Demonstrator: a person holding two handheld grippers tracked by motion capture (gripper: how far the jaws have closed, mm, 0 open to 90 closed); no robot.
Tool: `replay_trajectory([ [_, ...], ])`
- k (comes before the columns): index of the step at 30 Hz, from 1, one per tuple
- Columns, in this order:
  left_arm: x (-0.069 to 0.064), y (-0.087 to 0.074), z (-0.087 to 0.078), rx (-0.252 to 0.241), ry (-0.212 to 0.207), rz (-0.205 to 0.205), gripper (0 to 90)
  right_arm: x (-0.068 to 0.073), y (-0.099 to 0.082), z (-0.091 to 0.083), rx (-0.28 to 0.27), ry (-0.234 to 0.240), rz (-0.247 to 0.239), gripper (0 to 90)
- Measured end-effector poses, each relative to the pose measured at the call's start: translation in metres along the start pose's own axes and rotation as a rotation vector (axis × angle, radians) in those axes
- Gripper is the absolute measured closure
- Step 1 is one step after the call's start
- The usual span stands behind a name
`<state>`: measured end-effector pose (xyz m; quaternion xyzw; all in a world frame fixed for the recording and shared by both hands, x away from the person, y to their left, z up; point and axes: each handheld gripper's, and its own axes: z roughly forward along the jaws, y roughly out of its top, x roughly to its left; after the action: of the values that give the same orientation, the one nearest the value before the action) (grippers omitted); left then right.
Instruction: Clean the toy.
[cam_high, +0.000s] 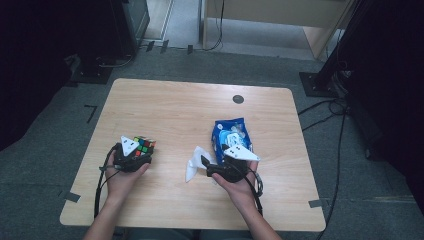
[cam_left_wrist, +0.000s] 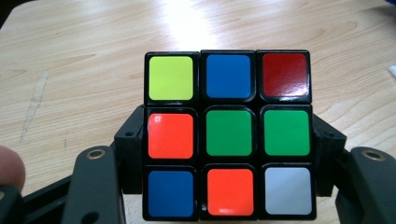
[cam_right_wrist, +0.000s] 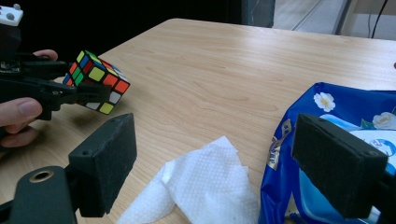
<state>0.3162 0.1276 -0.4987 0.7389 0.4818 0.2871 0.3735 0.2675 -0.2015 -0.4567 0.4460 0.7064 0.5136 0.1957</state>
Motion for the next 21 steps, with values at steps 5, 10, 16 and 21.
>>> replay_trajectory([
  [5,-0.004,0.001,0.003,0.016,0.004,0.022,34.0,0.000,-0.001,-0.001,-0.002,-0.009,-0.002,14.7],
  [10,-0.007,0.001,0.007,0.042,-0.011,0.021,34.0,0.001,0.000,-0.001,-0.002,-0.013,-0.002,14.9],
  [16,-0.010,0.000,0.010,0.043,-0.023,0.017,33.9,0.001,-0.002,0.000,0.008,-0.011,-0.002,15.1],
  [21,-0.012,0.001,0.012,0.041,-0.041,0.001,33.8,0.001,-0.002,0.000,0.010,-0.012,0.000,15.2],
])
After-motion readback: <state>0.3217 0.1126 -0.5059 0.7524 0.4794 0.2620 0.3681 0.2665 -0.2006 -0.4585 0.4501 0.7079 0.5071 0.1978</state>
